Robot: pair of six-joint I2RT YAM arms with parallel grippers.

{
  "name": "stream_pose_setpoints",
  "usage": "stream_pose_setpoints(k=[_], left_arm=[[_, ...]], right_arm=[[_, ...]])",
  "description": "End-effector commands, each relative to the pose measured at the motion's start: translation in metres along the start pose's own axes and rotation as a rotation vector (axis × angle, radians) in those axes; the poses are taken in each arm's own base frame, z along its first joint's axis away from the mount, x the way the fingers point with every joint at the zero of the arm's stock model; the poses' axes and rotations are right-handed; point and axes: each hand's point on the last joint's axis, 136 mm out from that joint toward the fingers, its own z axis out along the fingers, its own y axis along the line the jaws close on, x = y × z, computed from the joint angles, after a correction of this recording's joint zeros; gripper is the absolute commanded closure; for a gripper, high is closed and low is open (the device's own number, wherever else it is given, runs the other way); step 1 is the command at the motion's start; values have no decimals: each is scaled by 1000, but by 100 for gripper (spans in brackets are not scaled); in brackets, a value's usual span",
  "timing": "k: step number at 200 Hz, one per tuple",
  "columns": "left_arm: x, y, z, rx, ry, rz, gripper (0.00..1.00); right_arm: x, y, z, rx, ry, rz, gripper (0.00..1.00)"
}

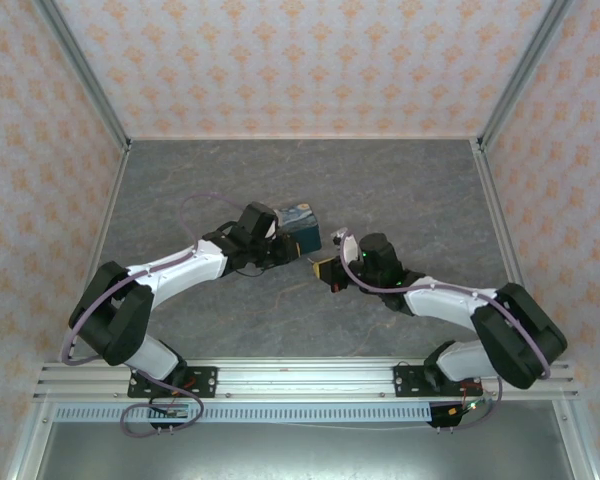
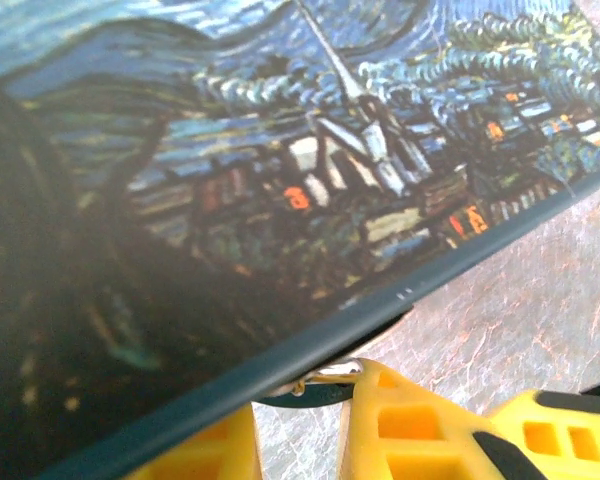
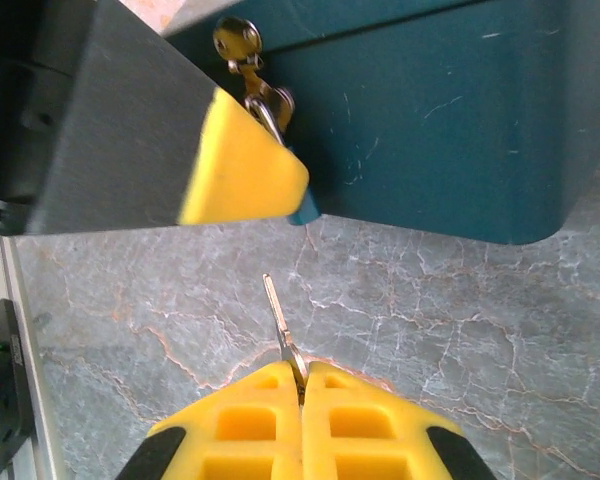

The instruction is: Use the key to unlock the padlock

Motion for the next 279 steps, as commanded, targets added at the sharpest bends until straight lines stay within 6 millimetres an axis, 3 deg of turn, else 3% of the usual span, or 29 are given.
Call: stream_pose_setpoints(k=[1, 109, 279], left_arm=[[-10, -18, -15, 54, -15, -3, 87], [-8, -8, -11, 62, 43, -104, 88], [-7, -2, -11, 52, 50, -123, 90]], right_arm=[[-6, 8, 9, -49, -41, -58, 100], [16, 4, 31, -64, -12, -94, 100], [-1, 2, 38, -56, -77, -78, 100]])
